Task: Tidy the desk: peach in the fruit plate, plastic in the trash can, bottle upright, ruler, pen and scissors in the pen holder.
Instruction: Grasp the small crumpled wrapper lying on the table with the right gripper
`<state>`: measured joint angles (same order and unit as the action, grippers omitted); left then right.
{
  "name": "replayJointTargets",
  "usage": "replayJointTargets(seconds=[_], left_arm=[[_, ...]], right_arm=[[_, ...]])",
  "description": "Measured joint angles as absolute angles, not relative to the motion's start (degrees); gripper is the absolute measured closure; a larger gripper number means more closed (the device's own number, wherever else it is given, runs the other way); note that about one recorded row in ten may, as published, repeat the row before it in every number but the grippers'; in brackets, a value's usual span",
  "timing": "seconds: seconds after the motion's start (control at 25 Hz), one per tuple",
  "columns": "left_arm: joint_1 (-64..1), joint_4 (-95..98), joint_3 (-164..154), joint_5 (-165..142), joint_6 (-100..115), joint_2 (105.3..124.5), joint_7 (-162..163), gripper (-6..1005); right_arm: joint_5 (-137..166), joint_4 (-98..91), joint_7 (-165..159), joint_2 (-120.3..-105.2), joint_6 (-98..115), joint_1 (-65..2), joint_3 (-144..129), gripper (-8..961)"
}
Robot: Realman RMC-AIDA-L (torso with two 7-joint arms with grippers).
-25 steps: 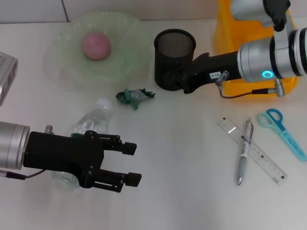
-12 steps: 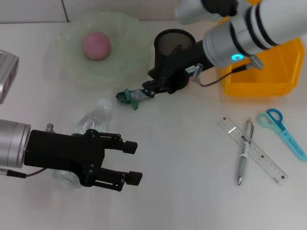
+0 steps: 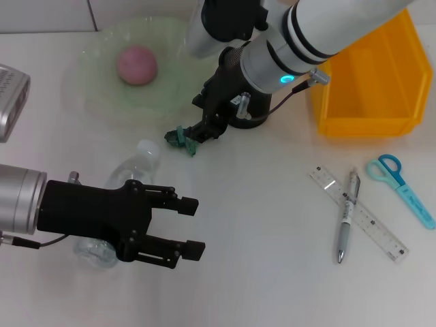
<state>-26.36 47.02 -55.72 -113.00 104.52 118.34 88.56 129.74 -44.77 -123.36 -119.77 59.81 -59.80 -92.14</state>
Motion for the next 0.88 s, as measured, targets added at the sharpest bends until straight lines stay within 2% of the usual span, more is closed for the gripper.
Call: replayJointTargets(seconds=[0.08,0.88], left_arm=[[-26.4,47.0,-55.7,-113.0,104.4,118.37,88.6,262],[-28.6,45.4,-55.8,-112.6,103.2,118.61,89.2,267]], right_arm=[[129.7,-43.3,-123.3,-119.83,57.8,-60.4,-93.5,340],[122.1,-34.3,-122.7,-119.88,45.8,-62.4,-104.6,349]])
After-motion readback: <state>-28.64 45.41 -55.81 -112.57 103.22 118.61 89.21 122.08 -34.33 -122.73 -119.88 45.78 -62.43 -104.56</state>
